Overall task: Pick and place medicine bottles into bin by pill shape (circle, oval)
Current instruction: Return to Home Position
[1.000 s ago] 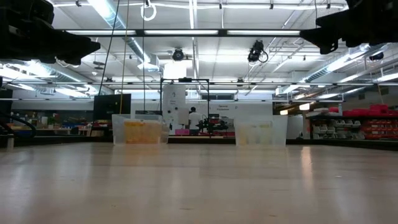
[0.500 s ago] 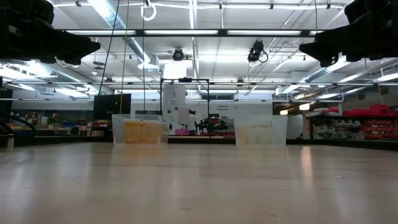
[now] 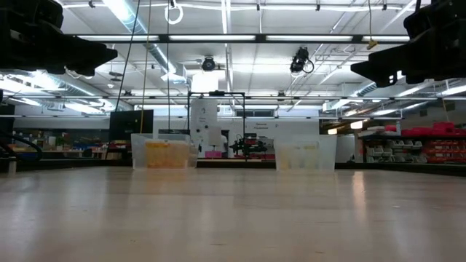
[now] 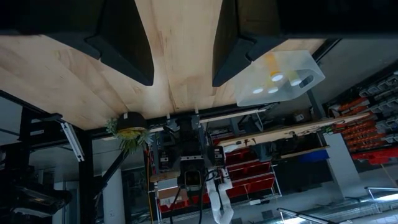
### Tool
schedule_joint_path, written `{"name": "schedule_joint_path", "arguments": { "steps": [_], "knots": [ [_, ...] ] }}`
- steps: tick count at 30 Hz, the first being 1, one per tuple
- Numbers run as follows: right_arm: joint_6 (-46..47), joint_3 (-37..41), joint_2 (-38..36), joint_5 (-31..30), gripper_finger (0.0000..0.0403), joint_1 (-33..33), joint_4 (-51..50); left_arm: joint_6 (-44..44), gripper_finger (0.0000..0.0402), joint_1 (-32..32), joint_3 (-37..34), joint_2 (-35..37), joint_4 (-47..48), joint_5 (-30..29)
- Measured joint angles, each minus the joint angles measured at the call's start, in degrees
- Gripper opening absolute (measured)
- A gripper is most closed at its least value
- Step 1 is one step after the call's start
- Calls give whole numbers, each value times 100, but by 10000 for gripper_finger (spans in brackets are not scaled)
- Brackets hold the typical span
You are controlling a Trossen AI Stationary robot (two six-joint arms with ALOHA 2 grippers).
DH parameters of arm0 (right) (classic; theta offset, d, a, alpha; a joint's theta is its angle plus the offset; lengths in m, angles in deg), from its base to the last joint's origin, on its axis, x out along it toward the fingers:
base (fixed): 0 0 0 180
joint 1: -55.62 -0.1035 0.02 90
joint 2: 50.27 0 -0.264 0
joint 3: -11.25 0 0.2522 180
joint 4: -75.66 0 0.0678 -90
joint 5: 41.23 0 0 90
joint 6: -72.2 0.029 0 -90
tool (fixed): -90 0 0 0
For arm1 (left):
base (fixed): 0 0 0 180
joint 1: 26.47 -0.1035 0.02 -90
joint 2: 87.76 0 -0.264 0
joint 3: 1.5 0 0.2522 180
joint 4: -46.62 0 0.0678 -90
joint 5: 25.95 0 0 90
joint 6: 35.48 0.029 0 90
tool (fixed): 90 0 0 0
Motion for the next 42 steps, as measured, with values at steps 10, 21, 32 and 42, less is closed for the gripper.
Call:
{"name": "schedule_joint_path", "arguments": {
  "steps": [10,21,32,42],
  "knots": [
    [82,0,4,21,284,-2,-38,0,172,1,2,1,0,0],
    [472,-1,4,21,284,0,-42,-2,172,-1,0,0,0,-1],
    [459,-1,4,21,284,-2,-42,-255,172,0,0,0,-146,3],
    [952,-1,15,21,284,1,-44,-2594,172,49,2,0,-145,6]
  ]
}}
